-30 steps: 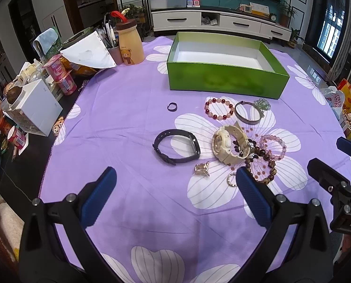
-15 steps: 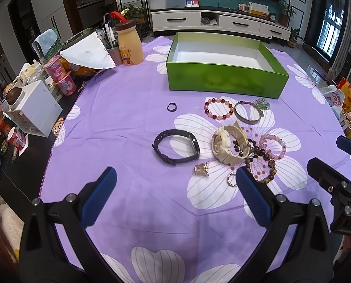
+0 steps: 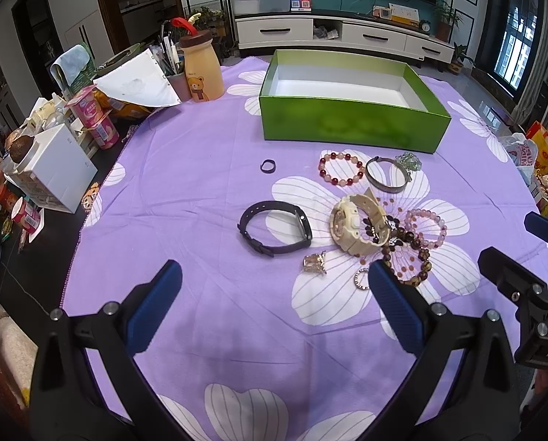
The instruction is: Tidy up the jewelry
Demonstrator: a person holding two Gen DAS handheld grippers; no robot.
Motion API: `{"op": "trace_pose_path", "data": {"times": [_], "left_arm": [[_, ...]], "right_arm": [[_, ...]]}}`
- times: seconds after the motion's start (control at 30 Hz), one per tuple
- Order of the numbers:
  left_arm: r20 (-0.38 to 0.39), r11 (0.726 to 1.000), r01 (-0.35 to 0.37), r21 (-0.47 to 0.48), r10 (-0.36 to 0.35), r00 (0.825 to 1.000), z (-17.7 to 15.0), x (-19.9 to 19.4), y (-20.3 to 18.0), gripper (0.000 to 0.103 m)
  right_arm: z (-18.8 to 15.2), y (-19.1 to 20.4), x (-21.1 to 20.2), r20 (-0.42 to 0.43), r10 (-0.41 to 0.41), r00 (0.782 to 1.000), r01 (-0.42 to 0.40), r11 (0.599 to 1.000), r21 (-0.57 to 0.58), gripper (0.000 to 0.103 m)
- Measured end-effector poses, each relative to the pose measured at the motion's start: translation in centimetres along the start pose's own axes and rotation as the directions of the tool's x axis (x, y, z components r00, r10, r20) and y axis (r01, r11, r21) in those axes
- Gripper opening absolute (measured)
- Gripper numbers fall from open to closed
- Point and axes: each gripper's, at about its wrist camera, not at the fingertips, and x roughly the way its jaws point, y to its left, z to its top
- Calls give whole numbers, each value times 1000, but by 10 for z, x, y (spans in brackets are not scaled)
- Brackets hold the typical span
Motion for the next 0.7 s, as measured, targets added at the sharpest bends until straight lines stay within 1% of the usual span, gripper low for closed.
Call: {"op": "trace_pose_path", "data": {"times": [0.7], "left_arm": [[1,1000,0,0,0,1000,0,0,0,101]], "right_arm": [[0,1,0,0,3,1000,-3,1000,0,102]]}}
